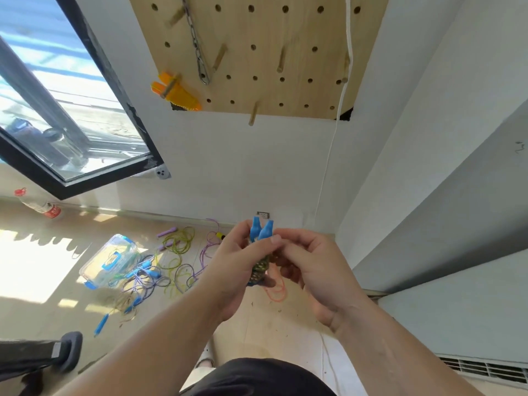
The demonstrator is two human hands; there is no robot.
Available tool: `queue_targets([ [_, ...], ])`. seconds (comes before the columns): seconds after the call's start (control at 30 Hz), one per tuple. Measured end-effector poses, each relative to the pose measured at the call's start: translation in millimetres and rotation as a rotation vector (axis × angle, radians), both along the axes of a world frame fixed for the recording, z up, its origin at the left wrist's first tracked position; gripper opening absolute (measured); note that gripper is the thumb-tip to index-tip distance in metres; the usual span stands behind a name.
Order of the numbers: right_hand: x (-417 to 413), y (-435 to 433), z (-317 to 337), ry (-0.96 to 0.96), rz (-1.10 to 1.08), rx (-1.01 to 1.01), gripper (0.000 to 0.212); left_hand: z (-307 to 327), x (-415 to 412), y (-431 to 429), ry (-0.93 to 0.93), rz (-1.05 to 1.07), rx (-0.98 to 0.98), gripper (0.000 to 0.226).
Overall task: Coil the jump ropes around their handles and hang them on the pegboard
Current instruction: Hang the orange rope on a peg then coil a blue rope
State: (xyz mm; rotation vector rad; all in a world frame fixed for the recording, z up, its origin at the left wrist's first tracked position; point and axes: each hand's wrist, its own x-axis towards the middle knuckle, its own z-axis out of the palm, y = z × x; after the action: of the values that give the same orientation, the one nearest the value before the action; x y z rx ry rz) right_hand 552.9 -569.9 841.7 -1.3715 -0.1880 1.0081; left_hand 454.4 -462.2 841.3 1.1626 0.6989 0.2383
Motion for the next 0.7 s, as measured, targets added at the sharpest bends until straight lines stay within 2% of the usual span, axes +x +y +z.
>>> queue_targets([
  [0.13, -5.6, 42.3, -4.4, 0.045, 0.0, -0.067, 0.011, -9.9, -9.8, 38.0, -0.004, 0.063, 0.092, 0.026],
  [0.2, -11.3, 69.9, -4.9, 0.049, -0.007, -0.087, 0.017, -12.8, -15.6, 63.3, 0.009, 0.09, 0.169, 0.011],
  [0.27, -18.1, 100.1, -5.8, 0.013, -0.022, -0.117, 0.015, -13.7, -22.6, 91.9, 0.036, 0.092, 0.24, 0.011],
  [0.33, -25.9, 131.8, -6.7, -0.084, -0.043, -0.148, 0.01, -13.2, -31.0, 123.5, 0.029, 0.074, 0.267, 0.017],
  [0.47, -44.3, 187.0, -6.5, -0.357, -0.046, -0.21, 0.01, -7.6, -46.5, 186.9, 0.016, -0.025, 0.32, 0.045],
  [0.5, -50.1, 198.7, -4.6, -0.43, -0.032, -0.227, 0.01, -5.8, -48.9, 203.3, 0.046, -0.035, 0.363, 0.046],
  [0.57, -60.8, 222.2, 0.5, -0.576, 0.001, -0.245, 0.011, -2.7, -50.8, 236.0, 0.108, -0.058, 0.458, 0.032],
  [0.63, -65.1, 246.4, 5.7, -0.705, 0.012, -0.258, 0.014, 0.6, -50.1, 263.8, 0.115, -0.087, 0.476, 0.014],
  [0.7, -62.8, 268.7, 11.1, -0.804, 0.004, -0.266, 0.018, 4.8, -46.1, 286.7, 0.105, -0.102, 0.474, 0.013],
])
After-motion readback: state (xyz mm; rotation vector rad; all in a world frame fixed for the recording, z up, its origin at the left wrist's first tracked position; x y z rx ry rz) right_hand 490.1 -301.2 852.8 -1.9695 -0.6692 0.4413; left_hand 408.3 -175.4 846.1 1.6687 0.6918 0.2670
